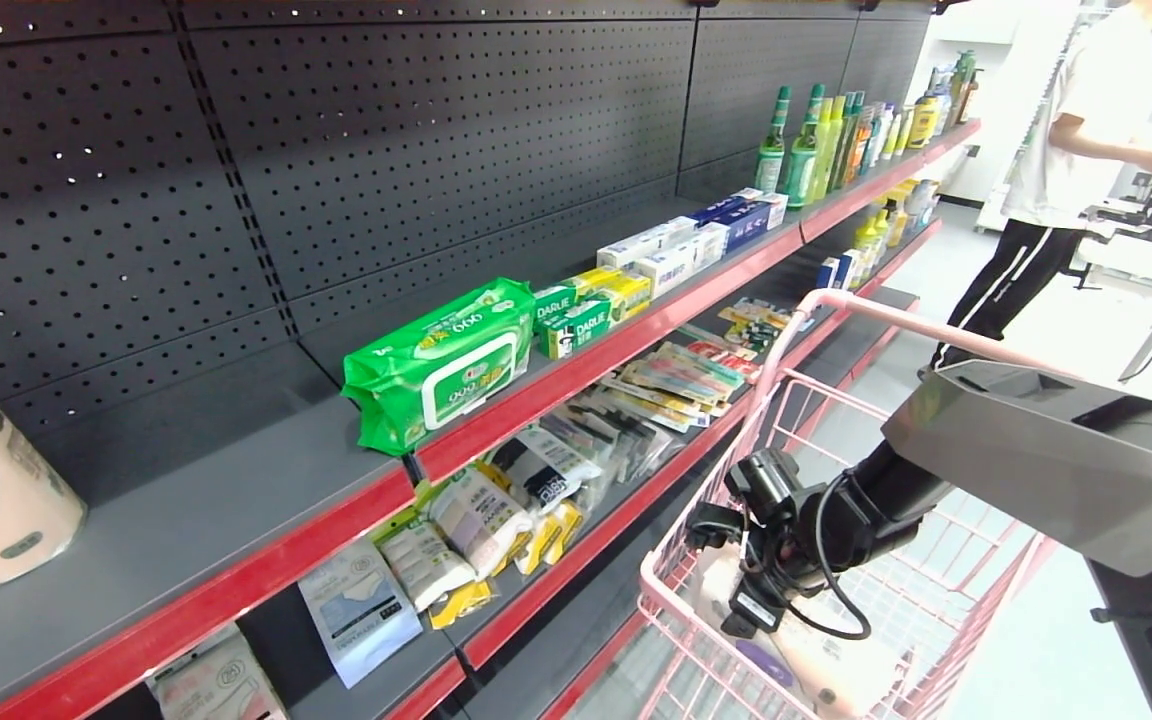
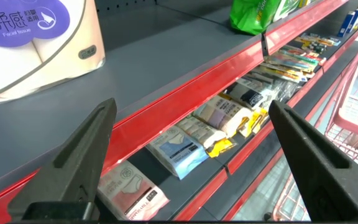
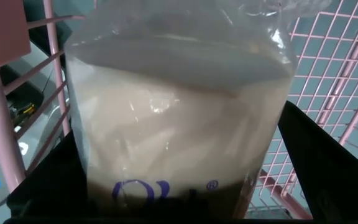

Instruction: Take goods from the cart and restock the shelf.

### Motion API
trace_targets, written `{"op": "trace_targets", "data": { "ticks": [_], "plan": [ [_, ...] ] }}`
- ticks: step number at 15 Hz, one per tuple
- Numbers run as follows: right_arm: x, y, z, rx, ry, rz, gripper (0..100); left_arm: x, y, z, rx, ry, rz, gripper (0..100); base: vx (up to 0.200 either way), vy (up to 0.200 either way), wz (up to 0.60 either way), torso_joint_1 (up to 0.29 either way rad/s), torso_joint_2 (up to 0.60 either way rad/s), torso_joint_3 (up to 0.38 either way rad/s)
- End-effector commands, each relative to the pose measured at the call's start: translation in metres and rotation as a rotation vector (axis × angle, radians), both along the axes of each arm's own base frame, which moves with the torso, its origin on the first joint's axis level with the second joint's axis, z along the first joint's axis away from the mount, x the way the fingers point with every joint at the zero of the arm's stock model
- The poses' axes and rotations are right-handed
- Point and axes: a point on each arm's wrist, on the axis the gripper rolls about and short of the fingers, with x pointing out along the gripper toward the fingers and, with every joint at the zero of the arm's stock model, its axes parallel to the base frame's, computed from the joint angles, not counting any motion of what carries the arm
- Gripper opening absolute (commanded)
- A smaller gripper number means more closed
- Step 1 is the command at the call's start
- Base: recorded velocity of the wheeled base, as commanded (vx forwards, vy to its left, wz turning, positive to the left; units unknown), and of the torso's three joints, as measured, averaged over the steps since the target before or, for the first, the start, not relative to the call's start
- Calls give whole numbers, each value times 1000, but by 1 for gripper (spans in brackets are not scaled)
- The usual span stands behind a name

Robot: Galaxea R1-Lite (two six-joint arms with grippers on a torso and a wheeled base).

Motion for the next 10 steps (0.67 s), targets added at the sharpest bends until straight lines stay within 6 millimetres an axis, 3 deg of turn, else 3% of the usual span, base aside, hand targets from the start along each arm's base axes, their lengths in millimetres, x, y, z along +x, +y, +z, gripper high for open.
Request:
{"op": "trace_targets", "data": {
  "ticks": [1,7,8,10],
  "plan": [
    [1,1,1,-8,-4,-1,100,0,0,0,-2,2,0,100,0,0,0,0,0,0],
    [3,2,-3,-19,-10,-5,100,0,0,0,-3,0,-2,100,0,0,0,0,0,0],
    [3,2,-7,-18,-2,-15,0,0,0,0,-3,2,-2,100,0,0,0,0,0,0],
    [3,2,-8,-15,-1,-27,0,0,0,0,-3,2,-2,100,0,0,0,0,0,0]
  ]
}}
